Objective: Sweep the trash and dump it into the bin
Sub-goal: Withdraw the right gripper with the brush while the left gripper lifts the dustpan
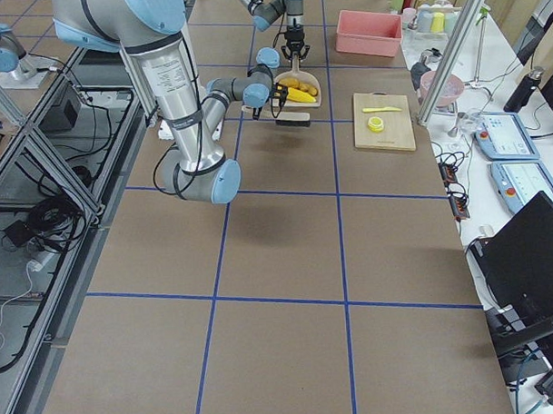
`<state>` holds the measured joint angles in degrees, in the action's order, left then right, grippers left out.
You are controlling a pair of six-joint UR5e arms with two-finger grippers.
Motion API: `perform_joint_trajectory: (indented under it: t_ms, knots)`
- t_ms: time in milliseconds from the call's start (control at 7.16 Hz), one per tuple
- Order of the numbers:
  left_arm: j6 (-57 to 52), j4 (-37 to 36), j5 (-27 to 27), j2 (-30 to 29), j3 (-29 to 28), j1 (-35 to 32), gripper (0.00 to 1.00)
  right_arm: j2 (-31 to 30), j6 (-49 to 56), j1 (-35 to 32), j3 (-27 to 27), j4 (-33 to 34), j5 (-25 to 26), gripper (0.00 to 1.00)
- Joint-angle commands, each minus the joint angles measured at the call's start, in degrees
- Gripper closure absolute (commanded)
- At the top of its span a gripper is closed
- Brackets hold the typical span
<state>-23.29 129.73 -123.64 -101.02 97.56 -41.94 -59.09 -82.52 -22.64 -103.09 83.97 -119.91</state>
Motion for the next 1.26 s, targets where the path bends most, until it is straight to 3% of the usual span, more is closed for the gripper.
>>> perform_joint_trajectory:
  t_ms: [0,279,838,1118]
  knots:
    - [2.78,0.17,-0.2,0.03,1.74,-0.33,0.81,-2.68,3.23,-0.04,-2.63,4.86,0.2,1.0]
    - [5.7,2.1,-0.2,0.38,2.1,-0.24,0.83,-5.93,7.35,-0.91,-8.77,12.14,0.9,1.0]
    - [9.04,5.08,-0.37,1.79,2.98,-0.33,0.86,-9.01,10.96,-1.01,-12.38,17.51,1.25,1.0]
    - [13.16,9.38,-0.55,1.88,2.98,-0.33,0.86,-13.48,15.79,-2.23,-19.23,25.16,3.0,1.0]
